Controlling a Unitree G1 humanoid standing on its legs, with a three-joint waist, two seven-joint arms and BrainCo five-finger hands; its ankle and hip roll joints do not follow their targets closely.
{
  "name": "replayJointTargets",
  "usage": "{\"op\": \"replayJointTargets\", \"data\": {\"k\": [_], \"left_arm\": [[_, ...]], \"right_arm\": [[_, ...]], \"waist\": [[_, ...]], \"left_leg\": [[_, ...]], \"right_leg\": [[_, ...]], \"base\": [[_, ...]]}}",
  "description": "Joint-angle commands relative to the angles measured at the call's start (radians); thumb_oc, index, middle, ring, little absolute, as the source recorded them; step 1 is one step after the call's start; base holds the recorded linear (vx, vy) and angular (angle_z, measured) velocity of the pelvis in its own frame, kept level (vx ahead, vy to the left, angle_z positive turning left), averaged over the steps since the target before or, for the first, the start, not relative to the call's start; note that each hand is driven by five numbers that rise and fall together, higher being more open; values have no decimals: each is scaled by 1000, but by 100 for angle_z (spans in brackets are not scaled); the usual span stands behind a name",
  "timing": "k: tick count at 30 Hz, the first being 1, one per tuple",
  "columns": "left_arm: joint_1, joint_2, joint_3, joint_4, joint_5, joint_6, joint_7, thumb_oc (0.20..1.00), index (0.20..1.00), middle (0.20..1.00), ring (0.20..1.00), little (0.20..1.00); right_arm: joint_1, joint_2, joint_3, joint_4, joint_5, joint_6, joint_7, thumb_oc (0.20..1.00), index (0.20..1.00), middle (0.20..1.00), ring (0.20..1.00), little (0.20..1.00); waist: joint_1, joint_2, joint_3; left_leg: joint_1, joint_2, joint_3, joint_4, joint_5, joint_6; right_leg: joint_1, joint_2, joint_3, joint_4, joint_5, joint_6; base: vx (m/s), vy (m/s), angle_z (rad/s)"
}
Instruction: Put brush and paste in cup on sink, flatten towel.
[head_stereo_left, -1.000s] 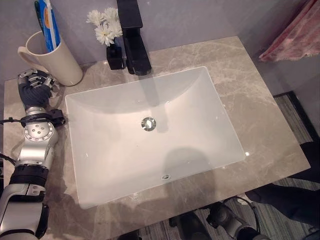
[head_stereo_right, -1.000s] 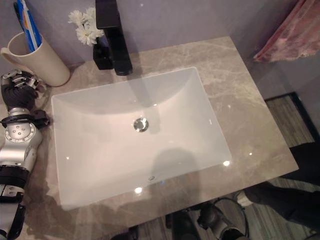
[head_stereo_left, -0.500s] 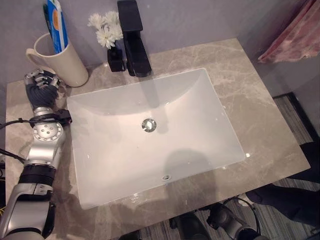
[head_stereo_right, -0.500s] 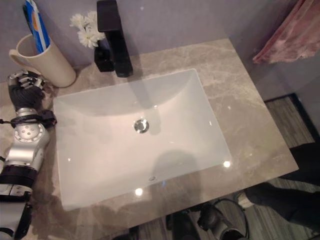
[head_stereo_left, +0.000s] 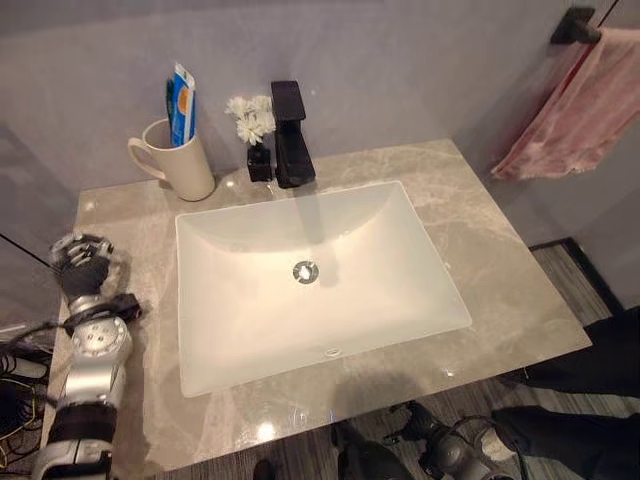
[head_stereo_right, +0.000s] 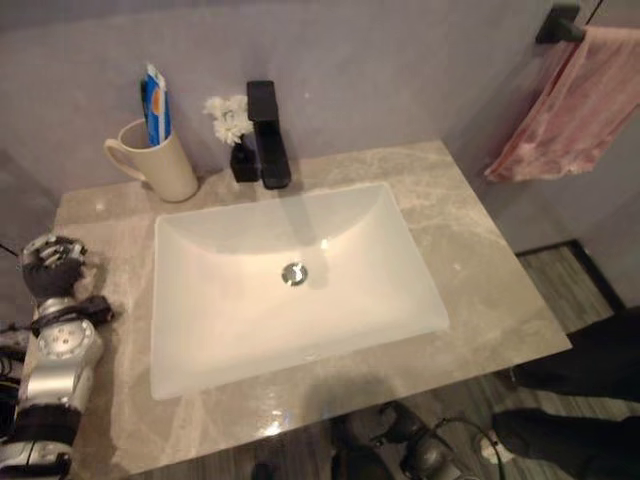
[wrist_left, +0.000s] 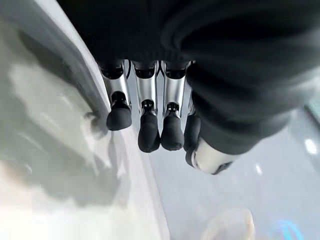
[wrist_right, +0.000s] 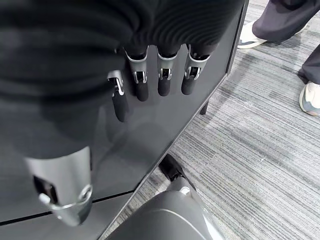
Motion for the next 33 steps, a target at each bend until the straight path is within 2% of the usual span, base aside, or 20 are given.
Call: {"op": "replayJointTargets", "data": {"k": [1,7,10,11,15,22,24,25,26,27,28,33], "left_arm": [[42,14,46,-70,33,-68,-6,200,200,200,200,200],[245,-71,181,-147,15,-93,-35,200,200,200,200,200],[303,-96,212,-157,16,-92,-45,200,200,200,200,200],[358,-140,228,-151,6,-96,-59,200,200,200,200,200],[407,-186,248,-134,-23,-100,-72,200,200,200,200,200],[448,-241,220,-52,-43,-92,-103,200,200,200,200,200],[470,-257,187,57,-19,-67,-115,200,200,200,200,200],[474,-272,176,106,-34,-60,-121,341,341,341,341,341],[482,-278,159,132,-33,-46,-135,561,561,561,561,561],[485,-284,149,154,-34,-39,-143,947,947,947,947,947],[489,-289,147,185,-38,-33,-147,1000,1000,1000,1000,1000],[493,-305,102,333,4,16,-171,1000,1000,1000,1000,1000]], "right_arm": [[-46,13,-58,35,2,-17,6,1000,1000,1000,1000,1000],[-12,18,-128,64,23,-18,9,1000,1000,1000,1000,1000],[-3,15,-152,66,33,-19,6,1000,1000,1000,1000,1000],[10,18,-175,75,40,-22,5,1000,1000,1000,1000,1000],[21,16,-196,61,47,-23,5,1000,1000,1000,1000,1000],[29,20,-220,46,57,-27,2,1000,1000,1000,1000,1000],[29,31,-249,55,80,-31,-14,1000,1000,1000,1000,1000],[36,32,-262,43,92,-32,-18,1000,1000,1000,1000,1000],[40,29,-271,36,98,-34,-20,1000,1000,1000,1000,1000],[45,26,-278,29,102,-34,-21,1000,1000,1000,1000,1000],[50,23,-287,21,109,-34,-23,1000,1000,1000,1000,1000],[75,9,-319,1,129,-37,-34,1000,1000,1000,1000,1000]], "waist": [[11,7,-22],[38,4,-48],[46,2,-47],[55,-3,-45],[62,-9,-44],[76,-23,-26],[79,-31,-11],[78,-34,-3],[74,-36,0],[73,-37,3],[69,-38,6],[52,-44,18]], "left_leg": [[16,-3,12,7,-34,34],[49,-18,-3,37,-62,57],[55,-25,-9,44,-68,65],[61,-37,-16,56,-79,76],[62,-53,-21,80,-95,89],[50,-88,-27,146,-123,111],[52,-109,-30,175,-140,124],[51,-119,-30,191,-148,129],[51,-125,-27,202,-154,132],[49,-131,-26,215,-160,135],[47,-136,-21,224,-164,138],[30,-169,7,258,-178,152]], "right_leg": [[104,-95,15,3,-111,137],[150,-102,13,15,-117,141],[155,-107,12,27,-118,142],[164,-118,7,37,-120,145],[170,-132,2,43,-118,149],[170,-161,-2,76,-112,158],[172,-181,-5,103,-112,161],[175,-190,-5,111,-109,164],[175,-196,-6,114,-107,165],[175,-198,-3,117,-103,166],[173,-203,0,118,-97,167],[153,-226,27,119,-44,183]], "base": [[-10,49,0],[-40,58,1],[-46,62,-2],[-46,61,2],[-43,65,4],[-55,64,0],[-73,113,-2],[-62,117,1],[-49,96,1],[-43,82,1],[-32,55,0],[-69,98,-2]]}}
